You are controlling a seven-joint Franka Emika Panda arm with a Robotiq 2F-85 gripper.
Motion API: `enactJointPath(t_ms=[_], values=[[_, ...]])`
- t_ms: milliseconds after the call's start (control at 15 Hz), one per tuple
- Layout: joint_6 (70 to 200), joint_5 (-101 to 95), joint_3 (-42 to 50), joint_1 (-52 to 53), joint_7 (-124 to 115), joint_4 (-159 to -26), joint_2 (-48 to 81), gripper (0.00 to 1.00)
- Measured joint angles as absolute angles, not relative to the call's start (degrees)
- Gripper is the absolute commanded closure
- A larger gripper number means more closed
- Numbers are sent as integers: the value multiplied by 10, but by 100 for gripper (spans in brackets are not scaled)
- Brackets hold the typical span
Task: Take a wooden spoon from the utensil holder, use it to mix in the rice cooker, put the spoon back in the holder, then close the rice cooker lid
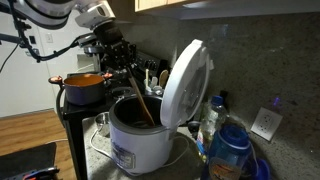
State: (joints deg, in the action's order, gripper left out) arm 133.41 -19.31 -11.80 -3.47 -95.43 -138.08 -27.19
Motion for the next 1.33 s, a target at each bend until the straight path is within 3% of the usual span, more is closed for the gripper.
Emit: enactJointPath(t_ms=[333,867,1333], values=[[1327,-140,-115,-20,-914,-1366,-242,96],[1137,-189,-123,-25,-926,-1294,-222,96],[1163,-298,-131,-24,-1007,-1291,-201,96]])
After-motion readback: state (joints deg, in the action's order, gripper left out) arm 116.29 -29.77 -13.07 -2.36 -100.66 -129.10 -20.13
